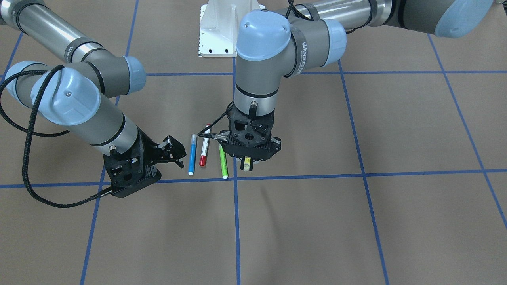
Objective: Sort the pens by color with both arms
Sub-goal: 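Lift the yellow highlighter out of the cup with the left gripper, then lower the yellow highlighter beside the green highlighter and release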
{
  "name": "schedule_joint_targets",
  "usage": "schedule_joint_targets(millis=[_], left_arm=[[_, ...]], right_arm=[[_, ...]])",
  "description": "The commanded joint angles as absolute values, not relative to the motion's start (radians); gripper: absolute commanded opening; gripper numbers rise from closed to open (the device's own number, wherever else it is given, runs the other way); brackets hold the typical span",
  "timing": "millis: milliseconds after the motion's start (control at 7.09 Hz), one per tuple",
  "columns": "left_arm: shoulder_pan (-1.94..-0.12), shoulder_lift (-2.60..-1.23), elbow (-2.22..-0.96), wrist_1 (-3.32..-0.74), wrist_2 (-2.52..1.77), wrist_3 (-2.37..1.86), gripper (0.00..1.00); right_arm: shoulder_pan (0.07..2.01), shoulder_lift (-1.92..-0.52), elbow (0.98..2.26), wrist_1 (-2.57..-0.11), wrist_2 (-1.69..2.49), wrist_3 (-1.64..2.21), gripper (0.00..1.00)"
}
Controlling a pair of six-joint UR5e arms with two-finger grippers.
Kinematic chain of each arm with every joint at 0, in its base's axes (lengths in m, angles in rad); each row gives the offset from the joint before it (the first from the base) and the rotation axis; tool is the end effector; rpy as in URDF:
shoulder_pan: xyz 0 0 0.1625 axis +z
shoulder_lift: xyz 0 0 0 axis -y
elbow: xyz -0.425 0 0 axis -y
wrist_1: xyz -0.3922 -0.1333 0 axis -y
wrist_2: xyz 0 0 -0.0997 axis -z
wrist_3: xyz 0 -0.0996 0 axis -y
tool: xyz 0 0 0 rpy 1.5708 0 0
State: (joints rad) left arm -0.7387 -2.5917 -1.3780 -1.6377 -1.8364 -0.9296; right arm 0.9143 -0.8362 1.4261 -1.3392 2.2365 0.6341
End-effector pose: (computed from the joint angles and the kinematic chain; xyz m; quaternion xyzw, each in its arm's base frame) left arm 0.4934 -0.5943 0.0780 0.1809 0.4068 0.0137 0.8953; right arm -0.3924 -0.6269 0.2401 0.1213 -0.4663 -0.1402 0.8650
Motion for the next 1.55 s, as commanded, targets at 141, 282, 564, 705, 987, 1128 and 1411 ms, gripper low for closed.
schedule_joint_targets(millis=[141,282,564,705,987,1128,1411], left_arm=[[-0.741,-2.592,-1.327,-1.634,-1.943,-0.931,0.00],[-0.735,-2.591,-1.309,-1.635,-1.962,-0.934,0.00],[-0.710,-2.592,-1.287,-1.637,-1.971,-0.945,0.00],[-0.706,-2.594,-1.282,-1.638,-1.992,-0.946,0.00],[-0.700,-2.594,-1.273,-1.646,-1.994,-0.946,0.17],[-0.699,-2.595,-1.275,-1.647,-1.994,-0.946,0.55],[-0.701,-2.599,-1.276,-1.647,-1.994,-0.946,0.74]], right_arm=[[0.923,-0.851,1.424,-1.342,2.240,0.612,0.99],[0.933,-0.854,1.419,-1.341,2.238,0.583,0.99],[0.939,-0.854,1.414,-1.342,2.240,0.581,0.99],[0.939,-0.854,1.414,-1.342,2.240,0.580,0.99],[0.940,-0.854,1.414,-1.342,2.240,0.581,0.99],[0.943,-0.854,1.414,-1.342,2.241,0.583,0.99],[0.959,-0.854,1.416,-1.348,2.244,0.581,0.99]])
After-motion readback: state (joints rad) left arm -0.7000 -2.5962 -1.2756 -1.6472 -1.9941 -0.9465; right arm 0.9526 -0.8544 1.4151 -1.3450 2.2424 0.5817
